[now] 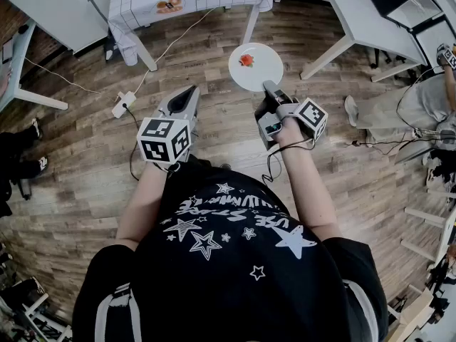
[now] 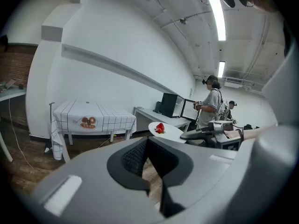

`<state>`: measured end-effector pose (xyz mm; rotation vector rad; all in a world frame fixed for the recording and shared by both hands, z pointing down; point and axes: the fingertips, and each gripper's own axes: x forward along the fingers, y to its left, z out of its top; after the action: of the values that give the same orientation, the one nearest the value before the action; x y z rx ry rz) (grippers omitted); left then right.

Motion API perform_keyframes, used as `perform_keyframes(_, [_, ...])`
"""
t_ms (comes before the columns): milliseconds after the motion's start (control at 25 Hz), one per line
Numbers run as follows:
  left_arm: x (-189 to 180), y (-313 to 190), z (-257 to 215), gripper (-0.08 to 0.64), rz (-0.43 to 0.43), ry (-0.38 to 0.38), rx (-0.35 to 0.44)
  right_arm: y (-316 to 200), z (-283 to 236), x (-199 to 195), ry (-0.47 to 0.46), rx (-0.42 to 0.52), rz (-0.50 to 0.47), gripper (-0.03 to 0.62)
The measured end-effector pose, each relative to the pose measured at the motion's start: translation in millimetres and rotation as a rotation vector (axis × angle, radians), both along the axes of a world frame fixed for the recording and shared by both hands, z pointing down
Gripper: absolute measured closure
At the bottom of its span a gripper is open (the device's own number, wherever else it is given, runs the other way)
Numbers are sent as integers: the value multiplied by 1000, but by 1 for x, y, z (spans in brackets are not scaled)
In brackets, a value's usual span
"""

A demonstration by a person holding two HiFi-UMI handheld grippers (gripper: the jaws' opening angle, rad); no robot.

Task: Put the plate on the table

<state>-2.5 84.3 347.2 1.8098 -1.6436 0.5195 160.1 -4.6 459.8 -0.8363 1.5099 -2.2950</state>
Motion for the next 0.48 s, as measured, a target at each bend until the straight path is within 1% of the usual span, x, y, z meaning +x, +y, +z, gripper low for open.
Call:
perform_keyframes(240, [1,1,1,551,6,0,-4,5,-6,1,27,-17,-17,571])
perform_keyframes(400, [3,-2,0,551,11,-5,-4,2,-3,3,7,-18,-8,571])
perform_keyframes(480, [5,-4,0,551,13,-10,-4,0,-4,3,10,-16,-27,571])
